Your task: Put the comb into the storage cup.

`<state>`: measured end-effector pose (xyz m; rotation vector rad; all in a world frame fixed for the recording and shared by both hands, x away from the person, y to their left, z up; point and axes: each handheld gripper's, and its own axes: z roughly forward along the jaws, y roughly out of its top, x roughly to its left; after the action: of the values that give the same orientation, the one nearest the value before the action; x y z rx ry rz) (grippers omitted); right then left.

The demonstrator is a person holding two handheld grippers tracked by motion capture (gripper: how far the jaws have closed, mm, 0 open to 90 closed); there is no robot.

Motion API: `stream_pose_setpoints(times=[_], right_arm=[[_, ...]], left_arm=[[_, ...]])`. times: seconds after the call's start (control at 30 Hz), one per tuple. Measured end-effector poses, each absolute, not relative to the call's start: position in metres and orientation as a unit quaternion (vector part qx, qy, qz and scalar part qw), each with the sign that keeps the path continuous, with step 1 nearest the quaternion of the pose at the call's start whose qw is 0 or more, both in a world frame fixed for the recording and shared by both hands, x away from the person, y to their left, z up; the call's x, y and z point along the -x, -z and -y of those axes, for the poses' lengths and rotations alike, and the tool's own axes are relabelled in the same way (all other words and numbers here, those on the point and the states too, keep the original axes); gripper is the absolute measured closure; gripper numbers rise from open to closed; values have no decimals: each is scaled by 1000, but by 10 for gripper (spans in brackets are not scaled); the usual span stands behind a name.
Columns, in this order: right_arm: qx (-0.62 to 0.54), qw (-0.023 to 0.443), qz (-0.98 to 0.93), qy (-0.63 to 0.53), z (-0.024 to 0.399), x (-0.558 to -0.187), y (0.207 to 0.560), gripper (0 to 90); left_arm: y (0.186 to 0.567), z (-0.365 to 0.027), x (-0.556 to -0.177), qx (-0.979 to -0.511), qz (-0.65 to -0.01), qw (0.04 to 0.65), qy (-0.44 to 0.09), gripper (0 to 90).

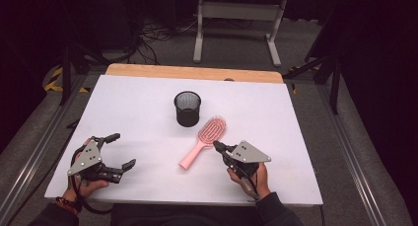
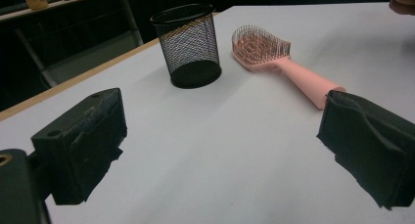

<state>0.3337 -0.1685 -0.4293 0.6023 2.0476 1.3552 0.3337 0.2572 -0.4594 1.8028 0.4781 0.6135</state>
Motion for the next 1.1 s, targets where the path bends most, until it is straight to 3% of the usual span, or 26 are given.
stream_pose_setpoints(times=[0.37, 1.1], right_arm=[[-220, 288, -791, -493, 144, -348, 435, 897], [-188, 211, -859, -427, 86, -374, 458, 897]], left_arm=[[460, -257, -334, -766, -201, 551, -263, 47], [461, -257, -334, -769, -200, 550, -257, 47]])
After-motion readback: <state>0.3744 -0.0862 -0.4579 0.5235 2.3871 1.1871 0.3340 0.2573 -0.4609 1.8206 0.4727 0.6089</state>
